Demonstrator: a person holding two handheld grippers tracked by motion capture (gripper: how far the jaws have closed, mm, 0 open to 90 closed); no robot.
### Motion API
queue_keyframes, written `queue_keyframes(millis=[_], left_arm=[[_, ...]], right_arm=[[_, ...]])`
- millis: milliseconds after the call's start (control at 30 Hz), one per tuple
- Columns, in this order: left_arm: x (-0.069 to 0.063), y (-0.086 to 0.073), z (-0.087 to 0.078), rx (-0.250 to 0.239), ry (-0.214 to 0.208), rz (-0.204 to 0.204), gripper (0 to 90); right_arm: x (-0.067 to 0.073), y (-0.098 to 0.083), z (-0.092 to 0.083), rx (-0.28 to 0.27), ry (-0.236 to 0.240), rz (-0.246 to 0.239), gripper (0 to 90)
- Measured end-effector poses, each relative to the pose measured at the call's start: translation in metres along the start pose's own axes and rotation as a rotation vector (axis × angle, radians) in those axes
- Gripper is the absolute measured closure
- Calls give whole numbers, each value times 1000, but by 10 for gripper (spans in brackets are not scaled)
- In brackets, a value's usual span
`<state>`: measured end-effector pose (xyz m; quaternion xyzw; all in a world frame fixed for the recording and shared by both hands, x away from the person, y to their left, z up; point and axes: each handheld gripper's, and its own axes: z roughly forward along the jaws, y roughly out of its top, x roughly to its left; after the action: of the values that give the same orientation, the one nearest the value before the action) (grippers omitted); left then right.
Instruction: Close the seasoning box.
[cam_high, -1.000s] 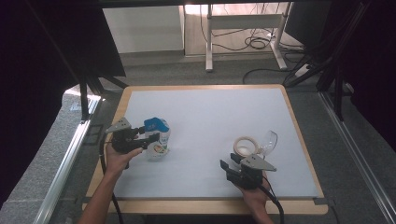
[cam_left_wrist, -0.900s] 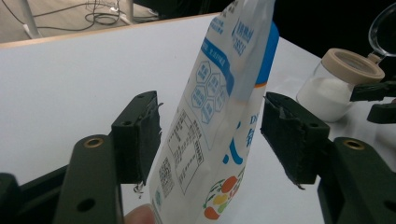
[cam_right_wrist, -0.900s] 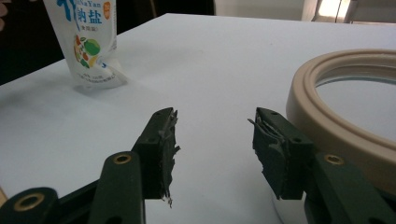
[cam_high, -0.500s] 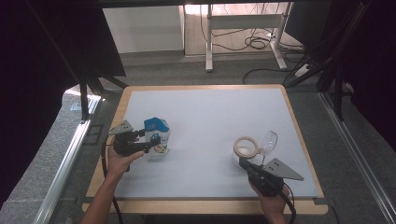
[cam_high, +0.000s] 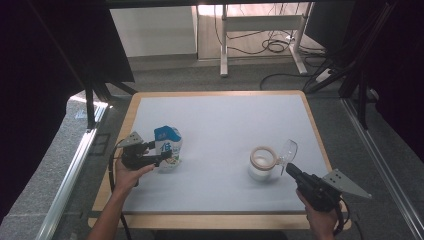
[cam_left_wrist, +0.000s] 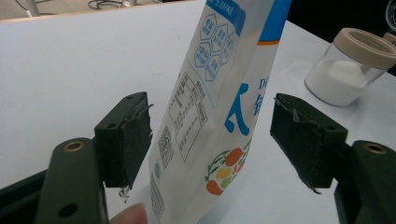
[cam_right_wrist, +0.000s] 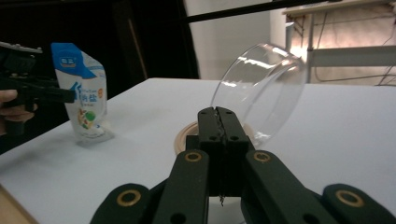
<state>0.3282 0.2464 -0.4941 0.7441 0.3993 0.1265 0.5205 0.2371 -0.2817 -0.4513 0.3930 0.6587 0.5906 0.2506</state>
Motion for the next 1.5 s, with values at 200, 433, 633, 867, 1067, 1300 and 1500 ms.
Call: queue_keyframes(millis=[200, 433, 633, 867, 1067, 1300, 1500], left_arm=[[2, -4, 1, 6, -3, -8, 285], [0, -7, 3, 10, -2, -8, 284], [0, -9, 3, 11, 2, -6, 285], [-1, -12, 4, 14, 10, -7, 283], [0, -15, 4, 23, 13, -8, 281], [0, -17, 5, 29, 14, -11, 279], [-1, -17, 6, 30, 13, -12, 280]], right_arm=[[-15, -1, -4, 10, -77, -5, 900], [-28, -3, 11, 30, -93, 10, 900], [-28, 3, 24, 28, -83, 7, 900], [-25, 5, 31, 24, -73, 0, 900], [-22, 7, 35, 28, -68, -11, 900], [-19, 7, 43, 37, -54, -18, 900], [-10, 8, 59, 76, -11, -29, 900]])
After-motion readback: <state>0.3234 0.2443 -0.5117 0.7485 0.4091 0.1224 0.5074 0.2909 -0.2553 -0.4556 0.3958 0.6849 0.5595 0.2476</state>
